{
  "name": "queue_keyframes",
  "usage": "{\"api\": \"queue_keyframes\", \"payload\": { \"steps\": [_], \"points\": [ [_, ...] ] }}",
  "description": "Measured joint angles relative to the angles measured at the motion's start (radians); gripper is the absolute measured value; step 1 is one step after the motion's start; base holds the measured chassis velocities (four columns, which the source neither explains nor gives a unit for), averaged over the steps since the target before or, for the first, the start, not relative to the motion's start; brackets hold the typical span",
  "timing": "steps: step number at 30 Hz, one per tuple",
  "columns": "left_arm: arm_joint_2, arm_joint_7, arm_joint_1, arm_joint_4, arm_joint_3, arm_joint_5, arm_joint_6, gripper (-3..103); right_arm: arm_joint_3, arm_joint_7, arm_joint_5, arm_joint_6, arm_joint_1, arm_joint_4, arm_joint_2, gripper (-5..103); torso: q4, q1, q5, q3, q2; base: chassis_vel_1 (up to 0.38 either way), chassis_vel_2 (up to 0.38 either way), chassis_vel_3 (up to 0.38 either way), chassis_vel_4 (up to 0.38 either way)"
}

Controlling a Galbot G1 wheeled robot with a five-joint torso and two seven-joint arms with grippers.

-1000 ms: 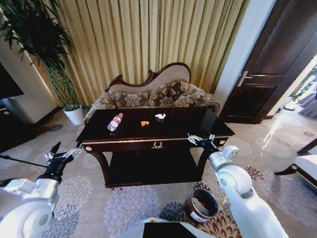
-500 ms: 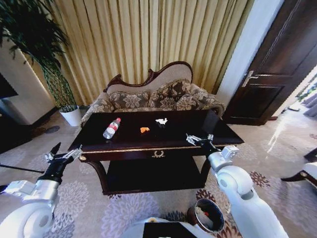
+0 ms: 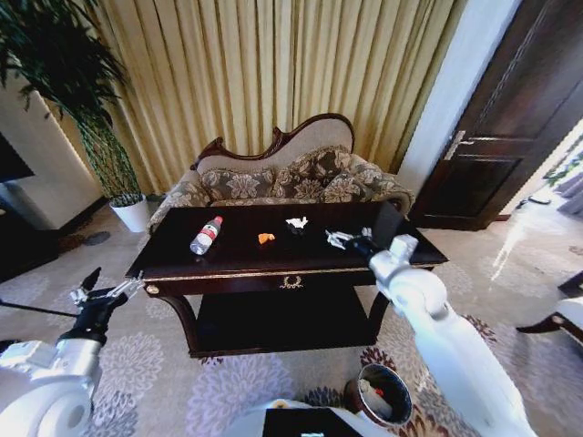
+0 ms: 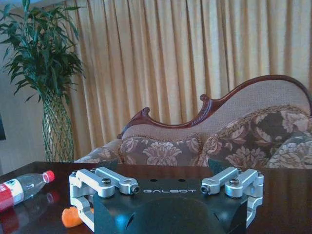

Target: Move to the front of the table and place the trash on the table into the trash bin.

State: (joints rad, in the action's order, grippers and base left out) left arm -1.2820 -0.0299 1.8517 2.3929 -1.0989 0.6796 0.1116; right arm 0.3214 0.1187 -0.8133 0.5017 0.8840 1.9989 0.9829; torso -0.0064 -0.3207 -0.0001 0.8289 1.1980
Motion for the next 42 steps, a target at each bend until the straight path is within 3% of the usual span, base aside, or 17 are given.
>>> {"api": "queue_keyframes", "payload": {
  "steps": [12, 18, 25, 42],
  "points": [
    [-0.057, -0.017, 0.013, 0.003, -0.021, -0.021, 0.002, 100, -0.275, 0.000, 0.004, 0.011, -0.313, -0.290, 0.097, 100, 0.0000, 0.000, -0.0002, 0.000, 0.000, 0.000, 0.000, 0.000, 0.000],
    [-0.085, -0.017, 0.011, -0.003, -0.022, -0.028, 0.002, 100, -0.374, 0.000, 0.071, 0.032, -0.430, -0.420, 0.166, 100, -0.0002, 0.000, -0.0001, 0.000, 0.000, 0.000, 0.000, 0.000, 0.000],
    [-0.092, -0.016, 0.008, -0.008, -0.032, -0.029, 0.001, 100, -0.426, 0.000, 0.121, 0.044, -0.509, -0.582, 0.215, 100, 0.0000, 0.000, 0.0001, 0.000, 0.000, 0.000, 0.000, 0.000, 0.000],
    [-0.087, -0.013, 0.006, -0.004, -0.033, -0.025, -0.002, 100, -0.461, 0.000, 0.148, 0.056, -0.564, -0.758, 0.231, 100, -0.0002, 0.000, 0.0001, 0.000, 0.000, 0.000, 0.000, 0.000, 0.000]
  ]
}}
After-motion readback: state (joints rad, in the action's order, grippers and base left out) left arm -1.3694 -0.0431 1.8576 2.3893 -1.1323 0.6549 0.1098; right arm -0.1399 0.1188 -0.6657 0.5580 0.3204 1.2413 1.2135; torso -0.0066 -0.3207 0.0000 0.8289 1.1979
